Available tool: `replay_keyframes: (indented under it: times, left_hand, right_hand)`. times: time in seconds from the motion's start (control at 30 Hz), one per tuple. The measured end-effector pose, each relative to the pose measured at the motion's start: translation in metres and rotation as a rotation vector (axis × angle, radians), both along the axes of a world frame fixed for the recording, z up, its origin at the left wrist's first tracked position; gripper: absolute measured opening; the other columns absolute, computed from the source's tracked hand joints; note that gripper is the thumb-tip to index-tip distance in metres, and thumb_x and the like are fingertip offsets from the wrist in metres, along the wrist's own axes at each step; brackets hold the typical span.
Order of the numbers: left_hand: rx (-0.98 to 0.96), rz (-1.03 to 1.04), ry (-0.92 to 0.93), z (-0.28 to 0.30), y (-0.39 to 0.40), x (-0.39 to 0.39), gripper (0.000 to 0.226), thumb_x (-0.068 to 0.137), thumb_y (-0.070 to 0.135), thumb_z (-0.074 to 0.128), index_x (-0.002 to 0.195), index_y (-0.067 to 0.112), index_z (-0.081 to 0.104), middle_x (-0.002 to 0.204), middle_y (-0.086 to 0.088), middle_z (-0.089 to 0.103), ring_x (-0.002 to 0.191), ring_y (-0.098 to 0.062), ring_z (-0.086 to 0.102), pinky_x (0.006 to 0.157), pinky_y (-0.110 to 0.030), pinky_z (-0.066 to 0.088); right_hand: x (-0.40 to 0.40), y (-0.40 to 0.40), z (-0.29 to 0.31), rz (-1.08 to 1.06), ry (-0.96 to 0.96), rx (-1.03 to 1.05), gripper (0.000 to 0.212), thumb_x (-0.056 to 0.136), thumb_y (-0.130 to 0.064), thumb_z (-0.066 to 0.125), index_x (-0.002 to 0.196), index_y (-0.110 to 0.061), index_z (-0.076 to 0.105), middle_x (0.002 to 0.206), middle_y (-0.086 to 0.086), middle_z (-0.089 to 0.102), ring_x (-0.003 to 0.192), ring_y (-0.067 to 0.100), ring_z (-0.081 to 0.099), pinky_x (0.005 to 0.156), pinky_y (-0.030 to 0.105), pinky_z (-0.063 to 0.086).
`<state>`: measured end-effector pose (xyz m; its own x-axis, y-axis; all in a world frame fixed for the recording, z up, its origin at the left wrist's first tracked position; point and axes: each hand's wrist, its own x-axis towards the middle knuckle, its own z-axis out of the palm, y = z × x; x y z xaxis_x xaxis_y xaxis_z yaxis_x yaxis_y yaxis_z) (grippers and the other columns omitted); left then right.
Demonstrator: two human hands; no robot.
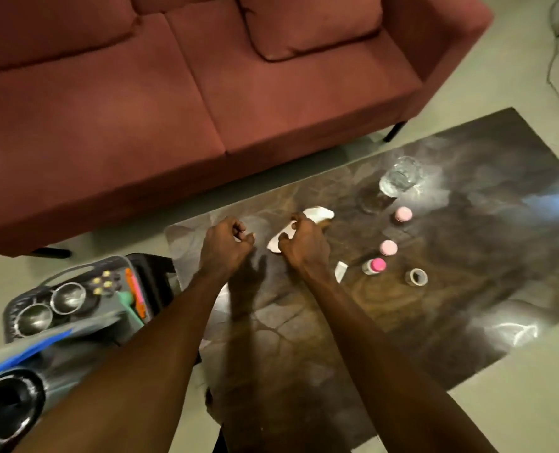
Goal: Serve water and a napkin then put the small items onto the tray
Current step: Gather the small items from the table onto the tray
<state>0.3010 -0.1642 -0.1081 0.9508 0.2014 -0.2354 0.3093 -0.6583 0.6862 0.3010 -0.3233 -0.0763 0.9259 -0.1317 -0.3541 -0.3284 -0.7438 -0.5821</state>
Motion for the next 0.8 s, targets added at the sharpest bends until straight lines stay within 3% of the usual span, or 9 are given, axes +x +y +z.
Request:
replay_keyframes:
  times: [0.1,0.23,0.37,0.47,0.6,0.8]
  left_hand:
    - [-0.036,-0.062,0.025,-0.005,-0.051,0.007,0.02,0.08,0.028,0.076,0.089,0.016,0.062,0.08,0.003,0.063,0.076,-0.018,0.061,0.068,-0.029,0.05]
    - [-0.057,-0.144,0.078,-0.015,-0.107,0.014,0.025,0.082,0.032,0.075,0.097,0.015,0.064,0.089,0.001,0.066,0.083,-0.017,0.061,0.076,-0.032,0.053]
    - [-0.031,-0.158,0.103,-0.024,-0.151,0.015,0.02,0.079,0.029,0.076,0.088,0.019,0.062,0.072,0.013,0.059,0.074,-0.013,0.056,0.071,-0.026,0.044]
    - [-0.048,-0.201,0.055,-0.034,-0.181,0.012,0.024,0.077,0.024,0.076,0.098,0.02,0.065,0.072,0.01,0.06,0.071,-0.011,0.055,0.073,-0.024,0.043]
    - [-0.066,-0.233,0.118,-0.046,-0.215,0.013,0.021,0.073,0.025,0.079,0.08,0.016,0.061,0.072,0.001,0.064,0.071,-0.017,0.059,0.069,-0.029,0.047]
    - [-0.067,-0.326,0.228,-0.059,-0.253,0.02,0.018,0.07,0.026,0.072,0.083,0.023,0.06,0.081,0.005,0.066,0.08,-0.017,0.063,0.069,-0.029,0.048]
  right_hand:
    - [0.004,-0.046,-0.003,-0.05,0.036,-0.006,0.053,0.086,-0.027,0.062,0.137,-0.021,0.049,0.131,0.013,0.057,0.122,0.034,0.054,0.099,0.042,0.043]
    - [0.007,-0.106,-0.012,-0.09,0.033,-0.039,0.042,0.089,-0.029,0.059,0.128,-0.012,0.056,0.124,0.017,0.062,0.118,0.036,0.056,0.096,0.04,0.044]
    - [0.008,-0.159,-0.026,-0.139,0.046,-0.065,0.045,0.083,-0.028,0.062,0.125,-0.015,0.057,0.119,0.016,0.065,0.114,0.035,0.059,0.092,0.039,0.047]
    - [0.011,-0.194,-0.04,-0.198,0.08,-0.071,0.047,0.075,-0.029,0.06,0.122,-0.021,0.059,0.115,0.013,0.068,0.11,0.036,0.062,0.091,0.042,0.051]
    - [0.009,-0.233,-0.058,-0.232,0.069,-0.051,0.044,0.076,-0.024,0.061,0.118,-0.014,0.062,0.111,0.014,0.069,0.108,0.035,0.062,0.09,0.041,0.051]
    - [0.005,-0.268,-0.086,-0.218,0.056,-0.023,0.042,0.067,-0.031,0.056,0.105,-0.018,0.065,0.102,0.006,0.071,0.1,0.03,0.066,0.082,0.038,0.055]
